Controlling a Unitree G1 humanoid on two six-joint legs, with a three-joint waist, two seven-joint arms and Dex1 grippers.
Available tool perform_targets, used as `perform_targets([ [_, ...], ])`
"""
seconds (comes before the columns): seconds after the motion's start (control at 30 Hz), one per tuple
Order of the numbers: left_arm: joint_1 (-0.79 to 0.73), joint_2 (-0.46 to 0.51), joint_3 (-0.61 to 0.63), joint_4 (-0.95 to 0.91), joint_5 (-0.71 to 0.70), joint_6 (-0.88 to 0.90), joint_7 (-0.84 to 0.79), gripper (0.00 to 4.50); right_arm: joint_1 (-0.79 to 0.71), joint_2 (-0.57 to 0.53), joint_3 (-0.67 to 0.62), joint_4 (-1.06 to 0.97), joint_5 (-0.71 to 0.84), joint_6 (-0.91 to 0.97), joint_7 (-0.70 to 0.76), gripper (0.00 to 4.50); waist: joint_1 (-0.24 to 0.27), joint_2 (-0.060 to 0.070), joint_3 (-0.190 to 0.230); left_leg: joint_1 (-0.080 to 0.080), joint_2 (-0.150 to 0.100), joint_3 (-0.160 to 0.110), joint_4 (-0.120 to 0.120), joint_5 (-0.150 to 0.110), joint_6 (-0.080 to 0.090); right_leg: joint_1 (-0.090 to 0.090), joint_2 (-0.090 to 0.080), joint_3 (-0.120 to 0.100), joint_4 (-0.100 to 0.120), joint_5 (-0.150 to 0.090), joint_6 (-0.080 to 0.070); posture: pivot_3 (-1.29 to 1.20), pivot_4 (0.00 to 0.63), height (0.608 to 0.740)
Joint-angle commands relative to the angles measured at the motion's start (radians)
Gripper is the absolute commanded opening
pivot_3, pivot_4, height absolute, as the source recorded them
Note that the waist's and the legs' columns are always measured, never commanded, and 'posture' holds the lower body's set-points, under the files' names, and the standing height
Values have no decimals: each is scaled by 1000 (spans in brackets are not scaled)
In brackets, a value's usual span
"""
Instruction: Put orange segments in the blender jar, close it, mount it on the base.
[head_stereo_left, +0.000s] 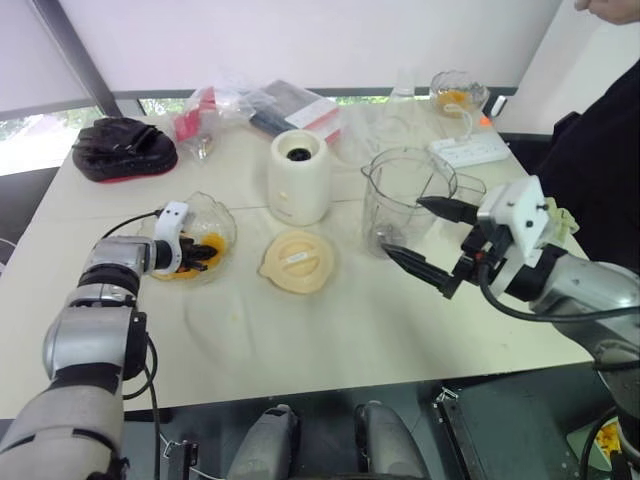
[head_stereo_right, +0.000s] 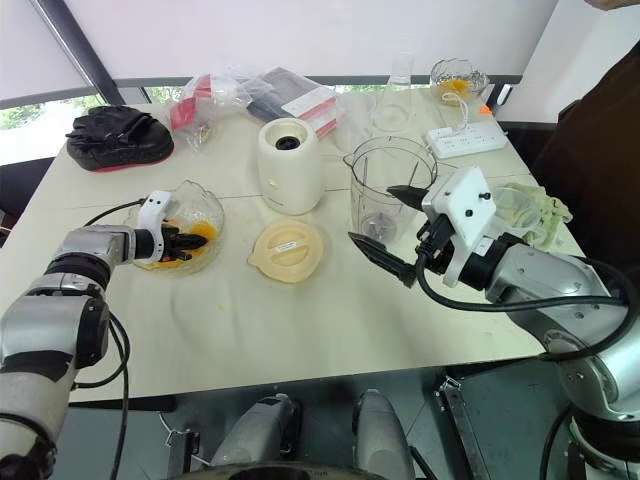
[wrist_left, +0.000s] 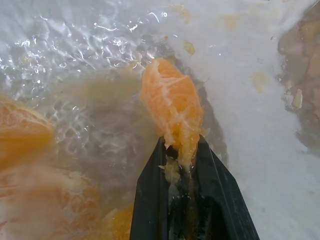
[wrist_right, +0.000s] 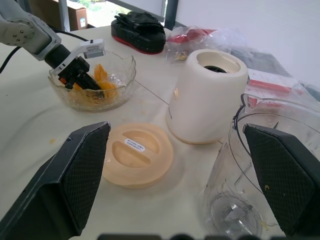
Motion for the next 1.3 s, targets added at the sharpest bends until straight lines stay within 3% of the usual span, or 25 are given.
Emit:
perform_targets([
  [0.03, -2, 30, 71, -15, -50, -41, -12, 52, -22, -6, -7, -2, -10, -13, 5, 4500, 0, 0, 0, 0, 0, 0, 0, 0, 0, 0, 0, 0, 0, 0, 0, 0, 150, 740],
  [0.23, -31, 54, 213, -63, -181, -33, -86, 52, -35, -2, 8, 21, -31, -27, 23, 4500, -1, 0, 0, 0, 0, 0, 0, 0, 0, -1, 0, 0, 0, 0, 0, 0, 150, 740],
  [0.4, -6, 69, 259, -164, -241, -12, -128, 52, -57, 2, 22, 44, -49, -36, 45, 4500, -2, 0, 0, 0, 0, 0, 0, 1, -2, -1, 0, 0, 0, 0, 0, 0, 150, 740],
  [0.63, 76, 41, 311, -633, -400, 153, -93, 52, -83, 2, 41, 71, -64, -43, 78, 4500, -6, -1, 0, -1, 1, 0, 0, 3, -5, -1, 0, 0, 0, 0, 0, 0, 150, 740],
  [0.77, -6, 10, 289, -726, -441, 208, -57, 52, -91, 6, 49, 76, -81, -47, 84, 4500, 2, -1, 0, -1, 0, 0, 1, 3, -5, -1, 0, 0, 0, 0, 0, 0, 150, 740],
  [0.93, -198, -32, 243, -649, -441, 190, -83, 52, -89, 16, 49, 64, -90, -44, 68, 4500, 1, -1, 0, -1, 0, 0, 1, 3, -5, -1, 0, 0, 0, 0, 0, 0, 150, 740],
  [1.3, -621, -259, 103, -156, -304, -108, -292, 52, 19, 60, -3, -66, -86, -11, -58, 4500, -1, -2, 1, -1, -1, 1, 1, 3, -5, -1, 0, 0, 0, 0, 0, 0, 150, 740],
])
